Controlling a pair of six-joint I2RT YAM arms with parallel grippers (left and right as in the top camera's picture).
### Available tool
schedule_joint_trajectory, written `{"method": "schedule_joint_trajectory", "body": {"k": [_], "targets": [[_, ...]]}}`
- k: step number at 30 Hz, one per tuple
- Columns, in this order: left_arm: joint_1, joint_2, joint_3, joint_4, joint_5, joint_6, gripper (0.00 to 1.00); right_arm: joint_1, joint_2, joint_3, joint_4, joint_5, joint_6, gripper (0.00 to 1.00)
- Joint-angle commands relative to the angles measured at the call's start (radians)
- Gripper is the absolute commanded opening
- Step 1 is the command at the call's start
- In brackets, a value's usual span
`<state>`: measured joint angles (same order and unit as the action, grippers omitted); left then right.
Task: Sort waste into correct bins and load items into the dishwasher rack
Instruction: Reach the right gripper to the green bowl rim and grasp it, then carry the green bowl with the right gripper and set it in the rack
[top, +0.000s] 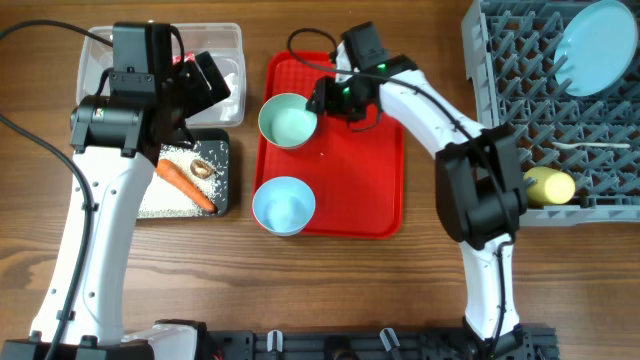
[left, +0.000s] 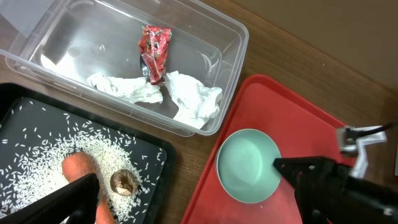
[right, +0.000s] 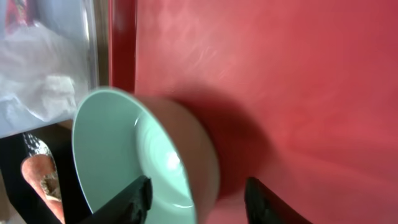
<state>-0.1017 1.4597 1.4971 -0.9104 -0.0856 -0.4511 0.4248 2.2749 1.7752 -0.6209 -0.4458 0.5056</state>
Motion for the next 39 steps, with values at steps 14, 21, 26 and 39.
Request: {"method": "schedule_joint_trajectory", "body": {"k": [14,21,26,39], "targets": [[0.006,0.003,0.003,-0.059,-0.017,0.001,1.0,0.014,0.027,-0.003,-0.028,0.076,0.021,0.04],[0.006,0.003,0.003,-0.075,-0.017,0.001,1.0,-0.018,-0.039,-0.003,-0.031,0.116,-0.047,0.04],[0.006,0.003,0.003,-0.075,-0.017,0.001,1.0,-0.134,-0.258,-0.003,-0.102,0.457,-0.15,0.04],[0.006,0.003,0.003,-0.075,-0.017,0.001,1.0,-0.356,-0.426,-0.003,0.152,1.23,-0.441,0.04]]}}
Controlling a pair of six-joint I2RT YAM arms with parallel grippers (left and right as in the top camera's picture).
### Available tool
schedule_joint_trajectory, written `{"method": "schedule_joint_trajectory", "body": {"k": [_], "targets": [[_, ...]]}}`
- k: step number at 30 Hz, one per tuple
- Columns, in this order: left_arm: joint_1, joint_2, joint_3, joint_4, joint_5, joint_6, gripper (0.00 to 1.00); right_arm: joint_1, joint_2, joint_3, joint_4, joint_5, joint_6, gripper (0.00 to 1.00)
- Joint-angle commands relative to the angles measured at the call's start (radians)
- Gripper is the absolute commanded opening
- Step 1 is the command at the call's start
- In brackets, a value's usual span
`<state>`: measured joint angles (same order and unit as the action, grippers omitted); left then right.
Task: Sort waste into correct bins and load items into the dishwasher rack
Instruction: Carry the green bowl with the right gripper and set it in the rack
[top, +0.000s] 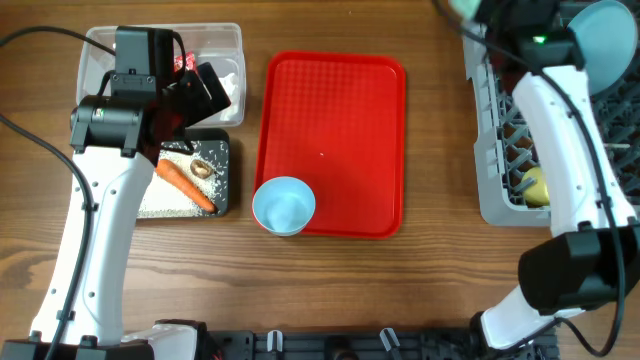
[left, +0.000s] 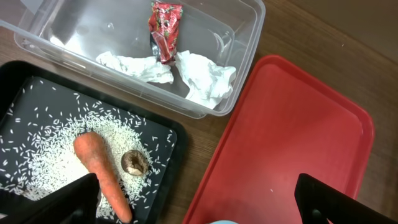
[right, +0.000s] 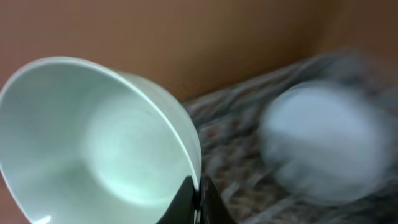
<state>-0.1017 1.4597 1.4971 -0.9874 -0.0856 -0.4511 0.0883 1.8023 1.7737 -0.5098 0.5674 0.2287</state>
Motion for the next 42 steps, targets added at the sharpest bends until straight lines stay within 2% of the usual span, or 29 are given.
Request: {"method": "schedule_joint_trajectory", "body": {"k": [1,8,12,16,20,25,32,42], "targets": [[0.006,0.003,0.003,0.002,-0.017,0.001,1.0,-0.032,0.06,-0.001,0.069,0.24,-0.196,0.04],[0.006,0.003,0.003,0.002,-0.018,0.001,1.0,-0.094,0.197,-0.001,0.336,0.536,-0.584,0.04],[0.006,0.003,0.003,0.002,-0.017,0.001,1.0,-0.1,0.264,-0.001,0.459,0.541,-0.798,0.04],[0.006,0.003,0.003,0.002,-0.018,0.001,1.0,-0.1,0.315,-0.001,0.498,0.58,-0.993,0.05],[0.006,0.003,0.003,0.002,-0.017,0.001,1.0,-0.1,0.351,-0.001,0.496,0.674,-1.07,0.05],[0.006,0.003,0.003,0.002,-0.017,0.001,1.0,-0.1,0.359,-0.001,0.455,0.681,-1.064,0.04],[0.006,0.003,0.003,0.002,-0.017,0.001,1.0,-0.1,0.36,-0.001,0.441,0.615,-1.065,0.04],[0.006,0.003,0.003,0.002,-0.018,0.001,1.0,-0.099,0.368,-0.001,0.351,0.416,-1.118,0.04]]}}
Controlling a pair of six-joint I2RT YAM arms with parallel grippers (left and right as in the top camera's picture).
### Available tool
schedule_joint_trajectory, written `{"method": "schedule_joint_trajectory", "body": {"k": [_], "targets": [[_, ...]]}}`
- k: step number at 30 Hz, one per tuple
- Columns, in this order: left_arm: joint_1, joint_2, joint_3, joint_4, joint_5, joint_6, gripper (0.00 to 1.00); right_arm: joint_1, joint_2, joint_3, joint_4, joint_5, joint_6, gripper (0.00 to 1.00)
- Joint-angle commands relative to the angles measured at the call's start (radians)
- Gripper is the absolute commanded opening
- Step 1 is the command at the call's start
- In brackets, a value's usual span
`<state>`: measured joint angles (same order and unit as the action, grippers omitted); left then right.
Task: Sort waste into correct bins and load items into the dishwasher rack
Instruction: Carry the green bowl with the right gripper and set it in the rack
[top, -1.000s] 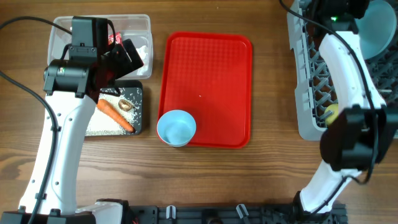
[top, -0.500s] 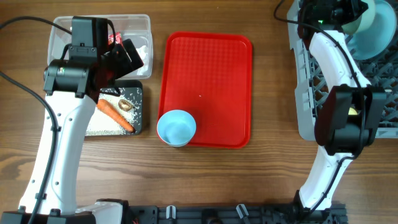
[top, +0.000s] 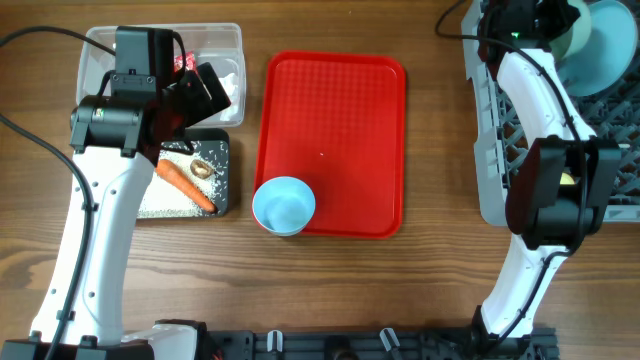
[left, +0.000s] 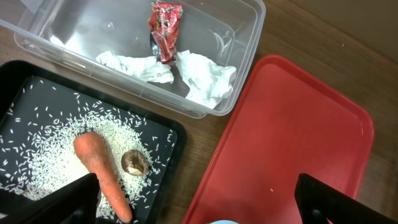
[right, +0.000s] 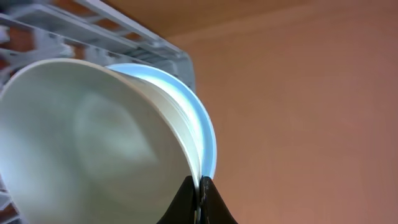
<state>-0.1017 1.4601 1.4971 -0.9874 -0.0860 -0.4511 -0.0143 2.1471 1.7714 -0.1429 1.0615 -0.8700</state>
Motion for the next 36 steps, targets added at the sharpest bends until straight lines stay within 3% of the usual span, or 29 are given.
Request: {"method": "schedule_joint_trajectory", "body": {"k": [1,19,25,36], "targets": [[0.006,0.002,0.003,0.002,-0.017,0.001,1.0,0.006,0.024,0.001,-0.028,-0.091,-0.02,0.04],[0.006,0.002,0.003,0.002,-0.017,0.001,1.0,0.028,0.024,0.001,-0.175,-0.191,-0.018,0.05],[0.006,0.002,0.003,0.002,-0.017,0.001,1.0,0.061,0.024,0.001,-0.233,-0.206,-0.013,0.4],[0.006,0.002,0.003,0.002,-0.017,0.001,1.0,0.142,0.024,0.001,-0.24,-0.251,0.115,0.6]]}}
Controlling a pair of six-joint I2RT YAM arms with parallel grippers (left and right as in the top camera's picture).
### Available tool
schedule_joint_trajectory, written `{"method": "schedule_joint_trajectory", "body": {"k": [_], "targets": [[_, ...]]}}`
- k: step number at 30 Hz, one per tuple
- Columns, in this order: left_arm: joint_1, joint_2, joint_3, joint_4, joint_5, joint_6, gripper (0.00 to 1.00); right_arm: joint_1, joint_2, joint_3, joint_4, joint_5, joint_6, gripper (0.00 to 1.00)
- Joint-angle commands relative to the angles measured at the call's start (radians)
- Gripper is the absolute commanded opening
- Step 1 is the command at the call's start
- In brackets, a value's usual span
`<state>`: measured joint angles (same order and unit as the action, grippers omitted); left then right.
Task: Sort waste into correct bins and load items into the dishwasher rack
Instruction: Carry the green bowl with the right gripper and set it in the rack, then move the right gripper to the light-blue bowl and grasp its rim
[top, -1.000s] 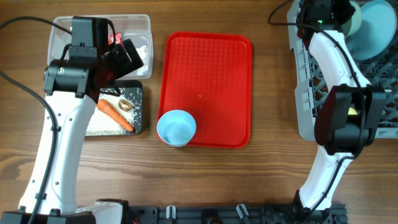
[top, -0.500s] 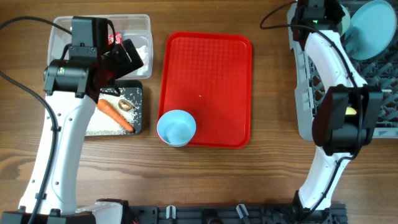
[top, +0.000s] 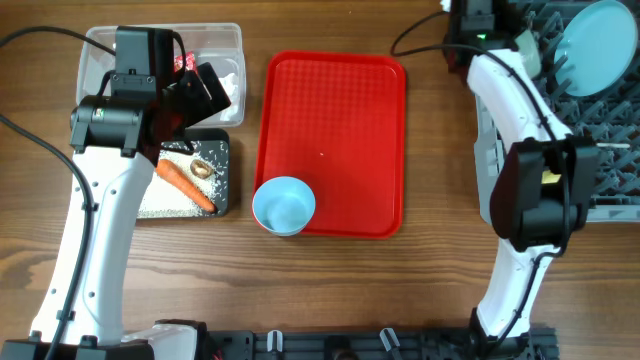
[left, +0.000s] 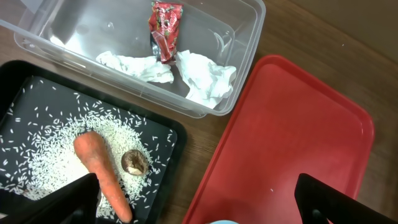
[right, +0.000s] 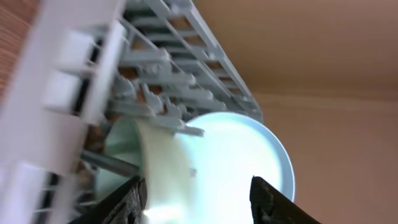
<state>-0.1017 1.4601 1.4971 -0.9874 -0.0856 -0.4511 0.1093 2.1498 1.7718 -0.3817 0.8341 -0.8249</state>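
Note:
A pale green bowl (right: 155, 165) stands on edge among the tines of the grey dishwasher rack (top: 560, 110), next to a light blue plate (right: 249, 149). My right gripper (right: 196, 183) is open just short of the bowl, at the rack's far left corner (top: 492, 25). A light blue bowl (top: 284, 206) sits on the near left corner of the red tray (top: 340, 120). My left gripper (left: 196, 183) hangs open and empty over the gap between the tray (left: 292, 143) and the bins.
A clear bin (top: 225, 45) holds a red wrapper (left: 165, 28) and crumpled tissues (left: 199, 78). A black tray (left: 37, 124) of rice holds a carrot (left: 99, 168) and a mushroom (left: 135, 163). A yellow item (top: 550, 180) and a white utensil (top: 612, 145) lie in the rack.
My right gripper was shut on the green bowl, holding it against the plate. Now it is open and farther left, and the bowl stands in the rack. The left arm has not moved.
First my right gripper was open around the rim of the green bowl on the red tray. Then it was shut on the bowl, off the tray near the rack, then against the plate. Now the bowl rests in the rack, let go. The left arm stayed still.

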Motion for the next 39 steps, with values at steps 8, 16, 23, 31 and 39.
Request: {"method": "schedule_joint_trajectory", "body": {"k": [8,16,23,31,39], "targets": [[0.006,0.002,0.003,0.002,-0.017,0.001,1.0,0.054,0.001,0.001,0.042,-0.024,0.126,0.7],[0.006,0.002,0.003,0.002,-0.017,0.001,1.0,0.084,-0.153,0.001,0.038,-0.197,0.416,0.83],[0.006,0.002,0.003,0.002,-0.017,0.001,1.0,0.095,-0.283,0.001,-0.278,-1.028,0.859,0.91],[0.006,0.002,0.003,0.002,-0.017,0.001,1.0,0.148,-0.221,-0.056,-0.608,-1.478,0.982,0.9],[0.006,0.002,0.003,0.002,-0.017,0.001,1.0,0.338,-0.203,-0.349,-0.476,-1.478,1.204,0.85]]}}
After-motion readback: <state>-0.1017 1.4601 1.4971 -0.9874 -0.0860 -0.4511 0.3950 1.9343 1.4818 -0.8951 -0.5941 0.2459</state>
